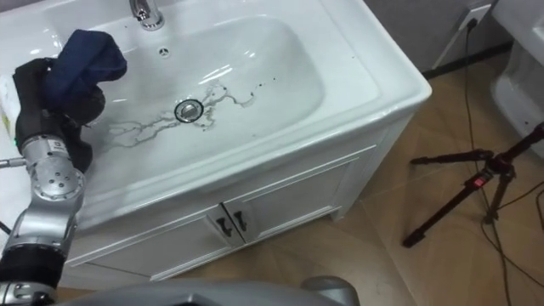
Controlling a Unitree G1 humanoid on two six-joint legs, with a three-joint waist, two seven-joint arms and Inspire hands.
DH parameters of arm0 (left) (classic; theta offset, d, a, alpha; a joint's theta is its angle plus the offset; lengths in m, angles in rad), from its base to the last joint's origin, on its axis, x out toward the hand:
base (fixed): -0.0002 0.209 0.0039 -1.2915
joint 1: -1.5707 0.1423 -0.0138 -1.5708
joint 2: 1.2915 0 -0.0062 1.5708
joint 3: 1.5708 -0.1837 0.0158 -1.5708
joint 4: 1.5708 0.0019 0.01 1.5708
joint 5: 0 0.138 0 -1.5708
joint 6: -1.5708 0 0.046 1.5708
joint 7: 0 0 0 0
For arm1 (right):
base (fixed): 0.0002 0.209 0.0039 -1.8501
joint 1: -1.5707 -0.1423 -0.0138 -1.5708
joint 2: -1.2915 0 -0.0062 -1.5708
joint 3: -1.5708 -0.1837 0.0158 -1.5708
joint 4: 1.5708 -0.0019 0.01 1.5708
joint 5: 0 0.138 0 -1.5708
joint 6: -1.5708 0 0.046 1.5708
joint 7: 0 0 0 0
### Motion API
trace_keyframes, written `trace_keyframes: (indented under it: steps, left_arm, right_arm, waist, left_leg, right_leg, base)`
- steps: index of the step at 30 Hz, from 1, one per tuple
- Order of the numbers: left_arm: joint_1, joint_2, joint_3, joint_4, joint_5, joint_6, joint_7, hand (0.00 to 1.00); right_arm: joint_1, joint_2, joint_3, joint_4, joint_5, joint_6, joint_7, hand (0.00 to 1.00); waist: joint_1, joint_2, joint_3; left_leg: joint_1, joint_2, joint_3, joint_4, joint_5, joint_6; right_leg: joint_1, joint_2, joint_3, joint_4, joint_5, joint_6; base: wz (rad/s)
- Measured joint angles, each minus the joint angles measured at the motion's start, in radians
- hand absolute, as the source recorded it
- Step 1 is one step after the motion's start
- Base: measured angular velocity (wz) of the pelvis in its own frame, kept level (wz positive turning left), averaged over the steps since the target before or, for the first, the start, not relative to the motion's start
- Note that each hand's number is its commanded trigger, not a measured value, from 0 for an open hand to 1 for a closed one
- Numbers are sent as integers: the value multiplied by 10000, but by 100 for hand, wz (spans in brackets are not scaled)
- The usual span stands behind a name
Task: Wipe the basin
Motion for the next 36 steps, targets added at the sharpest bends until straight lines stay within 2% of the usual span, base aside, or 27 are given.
trace_keyframes:
  steps: [4,6,14,18,20,23,26,28,33,36]
  left_arm:
    - [-127,68,-333,79,569,194,-199,100]
    - [-170,77,-528,148,1022,248,-340,100]
    - [-316,93,-686,713,2358,729,-1026,100]
    - [-379,256,-687,824,2961,934,-1081,100]
    - [-520,349,-708,1213,3180,992,-1077,100]
    - [-796,411,-978,1941,3346,1307,-1090,100]
    - [-797,417,-1107,2263,4116,1490,-1257,100]
    - [-801,429,-1293,2498,4713,1583,-1289,100]
    - [-801,487,-1450,2834,5223,1887,-1371,100]
    - [-804,509,-1538,3177,5562,1909,-1383,100]
  right_arm:
    - [-118,-2,193,231,-3,-27,5,0]
    - [-111,-1,197,233,13,-44,6,0]
    - [-48,-3,179,118,1,-27,-20,0]
    - [-53,-3,169,55,1,-5,-124,0]
    - [-83,-31,170,50,-55,22,-173,0]
    - [-39,-120,174,-26,-57,56,-173,0]
    - [-2,-177,190,-49,-58,58,-149,0]
    - [104,-280,196,-47,-51,61,-144,0]
    - [111,-322,192,-108,-24,213,-157,0]
    - [103,-321,194,-66,-29,216,-164,0]
  waist:
    - [-61,17,73]
    - [-76,45,83]
    - [-264,54,67]
    - [-419,-1,36]
    - [-451,33,17]
    - [-474,151,13]
    - [-486,223,16]
    - [-481,303,48]
    - [-481,421,-4]
    - [-535,468,-23]
  left_leg:
    - [-36,-5,-14,6,1,1]
    - [-67,-5,-12,3,0,1]
    - [-165,24,152,25,4,-3]
    - [-205,24,193,23,4,-2]
    - [-203,35,281,26,4,-2]
    - [-209,44,434,20,3,-2]
    - [-250,60,497,21,3,-3]
    - [-287,90,688,20,2,-5]
    - [-397,140,1012,11,22,-38]
    - [-371,143,1109,14,25,-41]
  right_leg:
    - [-6,-2,-18,-39,15,12]
    - [-41,-1,-10,-39,15,13]
    - [-160,-2,70,-37,20,5]
    - [-227,-7,98,-9,24,2]
    - [-231,-10,164,-8,36,1]
    - [-238,-9,185,-7,51,11]
    - [-295,-13,193,5,58,2]
    - [-324,-6,191,-16,83,-1]
    - [-483,23,297,-25,144,-26]
    - [-470,18,319,-20,145,-24]
  base:
    - [0]
    - [0]
    - [-3]
    - [-2]
    - [-7]
    - [0]
    - [0]
    - [0]
    - [-8]
    - [-3]
